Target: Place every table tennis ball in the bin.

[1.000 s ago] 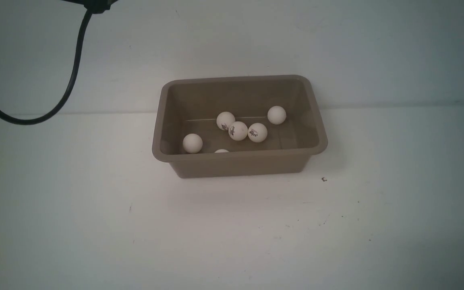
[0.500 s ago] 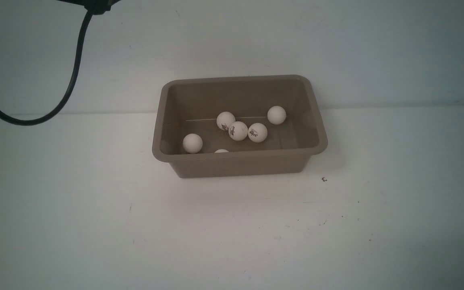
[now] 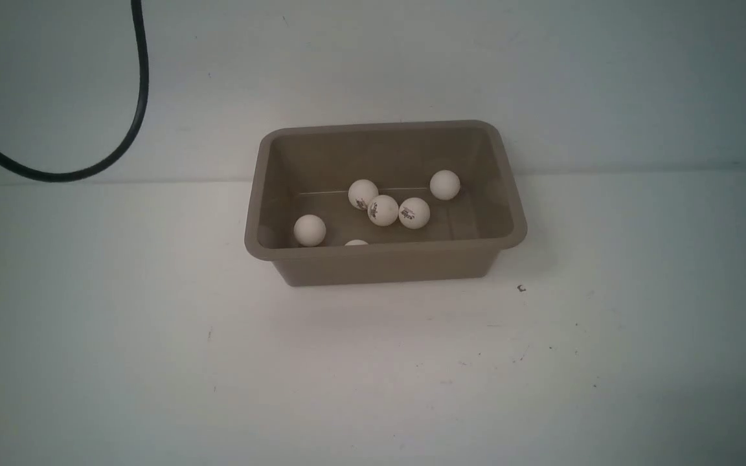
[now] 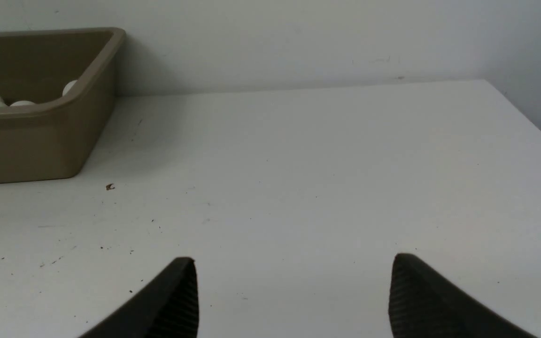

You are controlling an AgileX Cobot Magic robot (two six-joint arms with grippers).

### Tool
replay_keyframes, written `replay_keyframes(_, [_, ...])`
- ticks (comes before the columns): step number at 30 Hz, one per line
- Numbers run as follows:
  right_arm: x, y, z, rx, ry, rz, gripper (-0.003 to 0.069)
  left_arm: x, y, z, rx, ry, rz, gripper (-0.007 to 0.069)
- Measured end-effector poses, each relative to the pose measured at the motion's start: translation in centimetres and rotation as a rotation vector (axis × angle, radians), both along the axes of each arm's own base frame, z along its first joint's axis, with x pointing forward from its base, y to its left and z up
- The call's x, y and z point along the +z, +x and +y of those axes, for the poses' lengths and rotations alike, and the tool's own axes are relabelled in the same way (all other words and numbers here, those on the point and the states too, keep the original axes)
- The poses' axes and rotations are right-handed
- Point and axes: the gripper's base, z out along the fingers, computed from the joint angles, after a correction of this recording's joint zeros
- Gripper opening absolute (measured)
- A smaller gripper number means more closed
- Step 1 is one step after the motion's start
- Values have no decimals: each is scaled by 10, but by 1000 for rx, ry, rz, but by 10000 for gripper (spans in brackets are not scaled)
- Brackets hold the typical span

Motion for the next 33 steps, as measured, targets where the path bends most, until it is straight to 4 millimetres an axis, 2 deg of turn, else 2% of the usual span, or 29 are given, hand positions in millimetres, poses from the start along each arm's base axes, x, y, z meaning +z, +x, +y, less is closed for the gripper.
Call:
replay_keyframes(6, [0,0,0,0,0,0,493,2,-7,-7,-98,-52,19,520])
replay_keyframes(13, [0,0,0,-1,0,0,493,3,-8,-7,-113,-49,19,520])
replay_keyframes(18, [0,0,0,-1,0,0,493,4,0,-3,-6,-22,-36,520])
replay_keyframes(26, [0,0,0,-1,0,0,493,7,17,16,318,-35,-79,520])
replay_keyframes(29, [0,0,0,-1,0,0,493,1,19,19,349,32,-47,520])
replay_keyframes(33, [0,0,0,-1,0,0,493,-14,16,20,369,113,117,520])
